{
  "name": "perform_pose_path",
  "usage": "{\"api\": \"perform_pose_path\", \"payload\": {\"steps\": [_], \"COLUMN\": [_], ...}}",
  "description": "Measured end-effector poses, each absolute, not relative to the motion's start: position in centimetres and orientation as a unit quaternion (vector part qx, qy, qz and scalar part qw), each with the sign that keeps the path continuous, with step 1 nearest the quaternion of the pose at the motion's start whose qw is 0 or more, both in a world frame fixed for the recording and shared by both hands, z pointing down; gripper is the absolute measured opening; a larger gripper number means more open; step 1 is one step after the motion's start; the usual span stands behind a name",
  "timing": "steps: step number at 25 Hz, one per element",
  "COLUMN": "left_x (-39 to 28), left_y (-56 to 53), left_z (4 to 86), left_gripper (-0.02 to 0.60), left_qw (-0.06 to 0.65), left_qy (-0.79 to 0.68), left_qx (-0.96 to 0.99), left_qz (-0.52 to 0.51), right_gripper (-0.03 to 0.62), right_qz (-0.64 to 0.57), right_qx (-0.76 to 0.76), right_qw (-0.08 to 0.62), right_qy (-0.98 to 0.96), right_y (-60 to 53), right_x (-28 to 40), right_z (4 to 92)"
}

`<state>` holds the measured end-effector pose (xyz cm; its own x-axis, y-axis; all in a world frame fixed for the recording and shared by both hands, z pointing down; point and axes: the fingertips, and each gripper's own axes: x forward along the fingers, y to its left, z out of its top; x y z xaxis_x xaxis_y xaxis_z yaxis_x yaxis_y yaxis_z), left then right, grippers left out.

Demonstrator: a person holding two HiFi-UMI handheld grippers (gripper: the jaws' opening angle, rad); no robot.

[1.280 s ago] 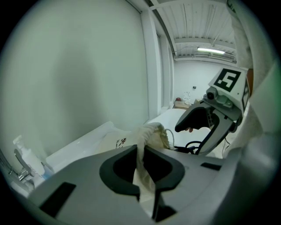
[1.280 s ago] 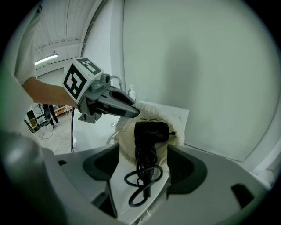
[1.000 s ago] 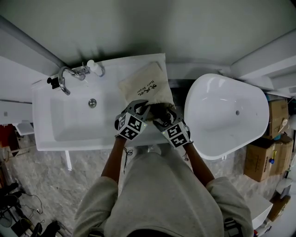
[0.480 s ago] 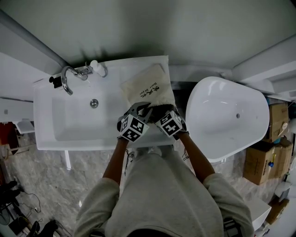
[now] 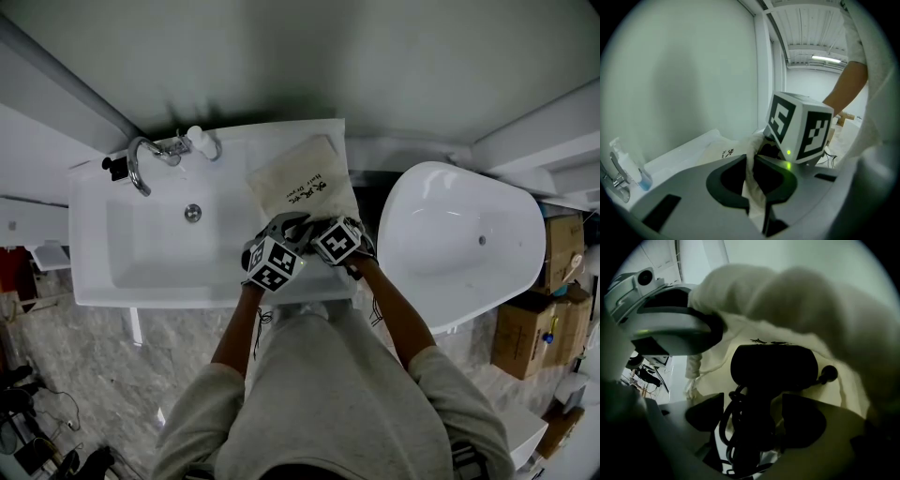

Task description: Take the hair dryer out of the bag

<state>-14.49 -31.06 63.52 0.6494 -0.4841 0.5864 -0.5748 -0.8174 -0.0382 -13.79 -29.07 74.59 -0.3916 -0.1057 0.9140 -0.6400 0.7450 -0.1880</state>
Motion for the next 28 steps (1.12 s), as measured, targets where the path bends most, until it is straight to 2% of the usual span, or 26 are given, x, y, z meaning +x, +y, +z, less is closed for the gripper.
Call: {"api": "perform_pose_path", "payload": {"steps": [10,19,24,28], "left_x": [-15.9,-16.6,-16.5,-16.4], "left_y": [-32.0,-32.2,-31.9,-31.8], "left_z": [63.7,63.7,63.8,63.9], "left_gripper": [0.034,0.032,0.032,0.032], "left_qw": [0.102,0.130,0.128,0.121], "left_qy": [-0.313,-0.324,-0.326,-0.327], "left_qx": [0.903,0.900,0.899,0.899], "left_qz": [0.278,0.261,0.264,0.266], "right_gripper": [0.328,0.324,0.258,0.244], "right_qz": [0.276,0.258,0.245,0.242], "right_qx": [0.238,0.256,0.249,0.239], "right_qw": [0.544,0.555,0.552,0.551], "right_qy": [-0.756,-0.749,-0.758,-0.762], "right_y": [-29.3,-29.6,-29.6,-29.5], "right_x": [-13.9,-14.0,-14.2,-14.3], "right_z": [76.7,76.9,76.7,76.6]}}
